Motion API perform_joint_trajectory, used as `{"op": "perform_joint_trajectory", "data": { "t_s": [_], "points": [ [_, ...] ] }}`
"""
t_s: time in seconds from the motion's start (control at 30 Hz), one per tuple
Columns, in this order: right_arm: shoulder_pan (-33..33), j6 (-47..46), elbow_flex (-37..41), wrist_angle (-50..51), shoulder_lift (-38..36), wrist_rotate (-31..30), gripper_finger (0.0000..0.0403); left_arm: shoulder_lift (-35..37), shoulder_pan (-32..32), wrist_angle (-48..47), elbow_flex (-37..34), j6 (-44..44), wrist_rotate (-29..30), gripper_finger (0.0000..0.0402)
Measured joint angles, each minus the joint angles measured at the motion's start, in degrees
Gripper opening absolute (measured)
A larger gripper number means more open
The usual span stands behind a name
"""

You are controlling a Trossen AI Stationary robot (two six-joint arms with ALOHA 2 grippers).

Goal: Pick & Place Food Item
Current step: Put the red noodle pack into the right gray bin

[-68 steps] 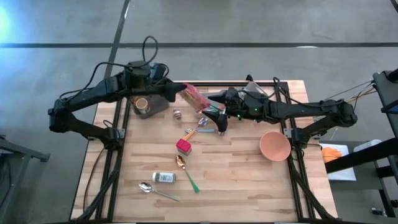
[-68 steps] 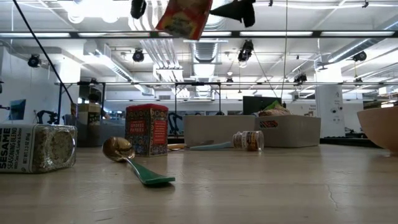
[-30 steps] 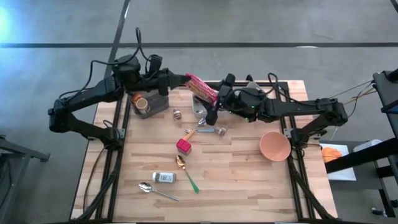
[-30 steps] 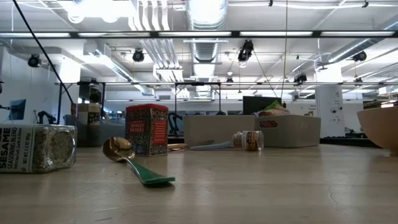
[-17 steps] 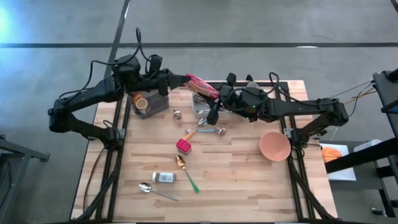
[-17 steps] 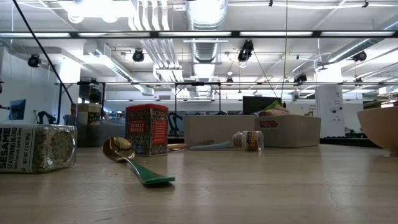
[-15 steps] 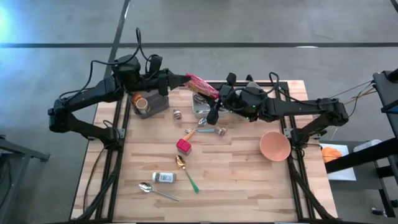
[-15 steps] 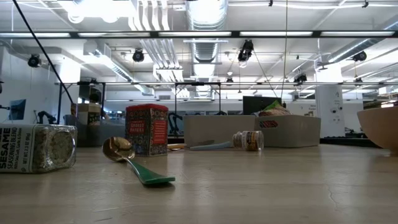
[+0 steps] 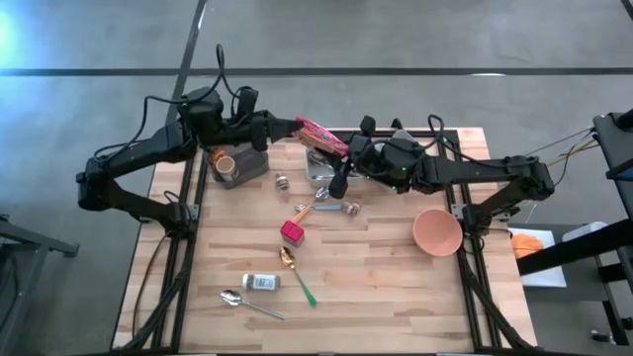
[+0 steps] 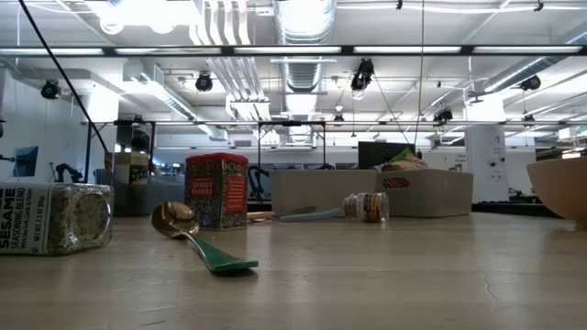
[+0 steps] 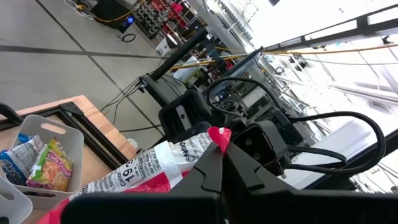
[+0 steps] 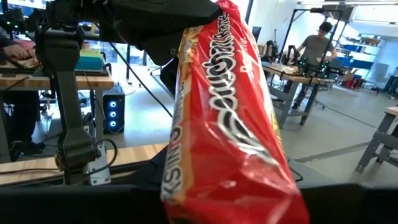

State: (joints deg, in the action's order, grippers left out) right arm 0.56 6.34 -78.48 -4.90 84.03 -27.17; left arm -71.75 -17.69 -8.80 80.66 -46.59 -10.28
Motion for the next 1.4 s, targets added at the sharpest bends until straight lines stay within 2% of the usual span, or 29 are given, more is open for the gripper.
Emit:
{"op": "perform_joint_trajectory", "data": {
  "t_s": [0.27,0.43,0.73,0.87,1.4],
  "points": [
    [0.04,0.07,0.02,0.00,-0.02,0.39,0.0120,0.02,0.00,0.01,0.00,-0.02,0.11,0.0000],
    [0.04,-0.16,0.02,0.00,-0.02,0.49,0.0132,0.02,0.00,0.00,0.00,-1.50,0.15,0.0001],
    [0.04,-0.02,0.02,0.00,-0.02,0.63,0.0119,0.02,-0.02,0.00,0.00,-2.10,0.15,0.0008],
    [0.04,0.06,0.06,0.06,-0.02,0.63,0.0119,0.05,-0.02,0.02,0.02,-2.99,0.13,0.0041],
    [0.18,-0.11,0.11,0.16,-0.26,2.59,0.0119,0.02,-0.42,0.00,0.07,-2.95,0.20,0.0214]
  ]
}}
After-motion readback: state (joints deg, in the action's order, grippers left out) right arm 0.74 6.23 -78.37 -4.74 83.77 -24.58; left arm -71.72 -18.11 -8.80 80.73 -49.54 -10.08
